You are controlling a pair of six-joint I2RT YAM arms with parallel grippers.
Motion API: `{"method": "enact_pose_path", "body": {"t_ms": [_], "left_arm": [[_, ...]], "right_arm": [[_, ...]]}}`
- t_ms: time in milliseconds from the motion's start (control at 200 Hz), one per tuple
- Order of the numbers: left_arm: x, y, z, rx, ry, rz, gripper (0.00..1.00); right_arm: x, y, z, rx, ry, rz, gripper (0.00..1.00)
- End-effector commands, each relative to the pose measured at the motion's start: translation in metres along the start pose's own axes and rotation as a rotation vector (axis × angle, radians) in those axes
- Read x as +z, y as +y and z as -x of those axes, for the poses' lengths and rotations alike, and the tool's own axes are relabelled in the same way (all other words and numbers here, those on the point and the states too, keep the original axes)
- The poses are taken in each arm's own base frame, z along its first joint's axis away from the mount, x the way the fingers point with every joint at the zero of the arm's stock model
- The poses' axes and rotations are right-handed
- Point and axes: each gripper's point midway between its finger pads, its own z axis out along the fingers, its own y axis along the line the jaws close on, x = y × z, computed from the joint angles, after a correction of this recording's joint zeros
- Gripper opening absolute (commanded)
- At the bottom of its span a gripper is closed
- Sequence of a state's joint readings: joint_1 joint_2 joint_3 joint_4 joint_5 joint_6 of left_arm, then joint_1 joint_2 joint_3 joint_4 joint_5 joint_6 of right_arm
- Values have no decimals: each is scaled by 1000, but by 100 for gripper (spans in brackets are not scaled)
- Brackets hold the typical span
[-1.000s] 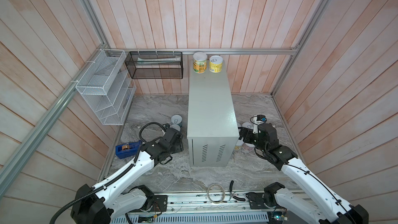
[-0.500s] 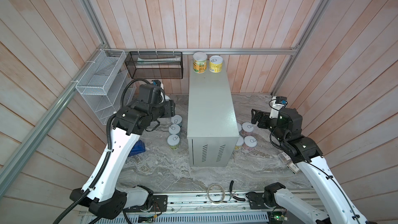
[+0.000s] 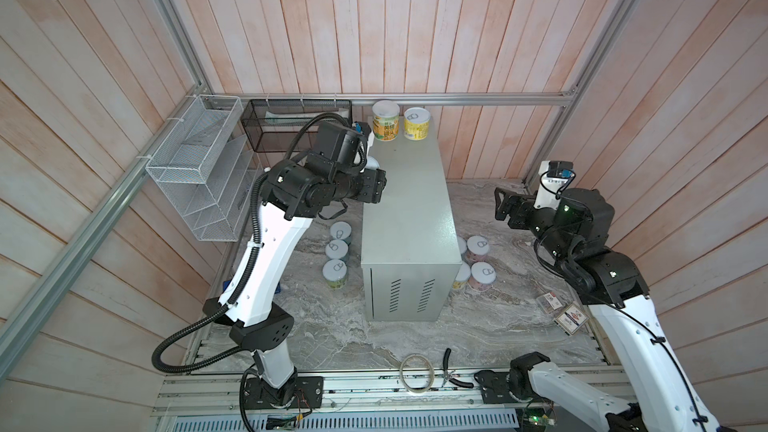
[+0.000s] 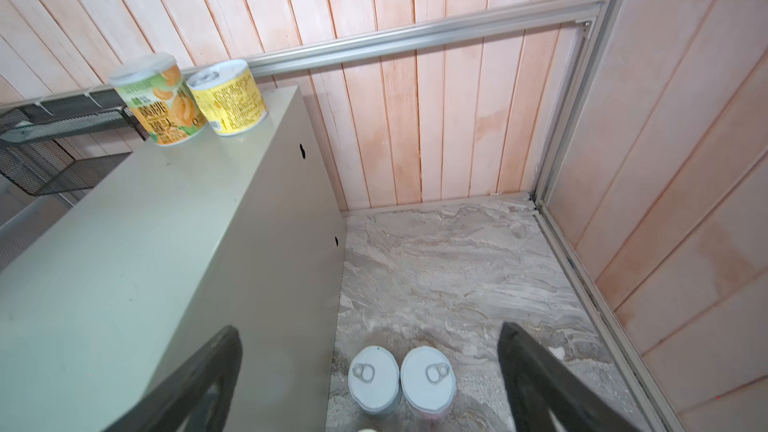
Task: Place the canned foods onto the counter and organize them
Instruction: 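Lift the orange-labelled can toward the cabinet top with left gripper while right gripper rises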
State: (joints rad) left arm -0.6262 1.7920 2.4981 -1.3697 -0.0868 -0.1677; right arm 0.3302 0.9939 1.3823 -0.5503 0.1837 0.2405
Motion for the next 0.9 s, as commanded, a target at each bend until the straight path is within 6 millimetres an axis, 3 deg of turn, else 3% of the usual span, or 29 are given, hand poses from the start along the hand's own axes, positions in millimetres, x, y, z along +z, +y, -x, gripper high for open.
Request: {"method": "enact_pose_path", "body": {"t_ms": [0, 250, 400, 490, 535, 620, 815, 895], "left_arm": [[-5, -15, 8, 42, -33, -22, 0], [19, -31, 3, 79, -2, -21, 0], [20, -34, 7, 97, -18, -11, 28], [21, -36, 9, 104, -27, -13, 36], [21, -36, 10, 104, -30, -15, 47], [20, -39, 14, 109, -47, -28, 58], [14, -42, 26, 120, -99, -45, 87], [15, -44, 29, 122, -109, -57, 88]], "right_arm": [[1, 13, 8, -13, 15, 67, 94], [6, 46, 20, 43, -4, 218, 88], [14, 74, 10, 24, 35, 286, 89], [16, 93, 3, 8, 49, 321, 90], [19, 102, 0, -1, 55, 334, 91], [22, 115, -5, -21, 67, 344, 92], [21, 129, -6, -27, 68, 370, 92], [21, 131, -7, -34, 74, 372, 92]]}}
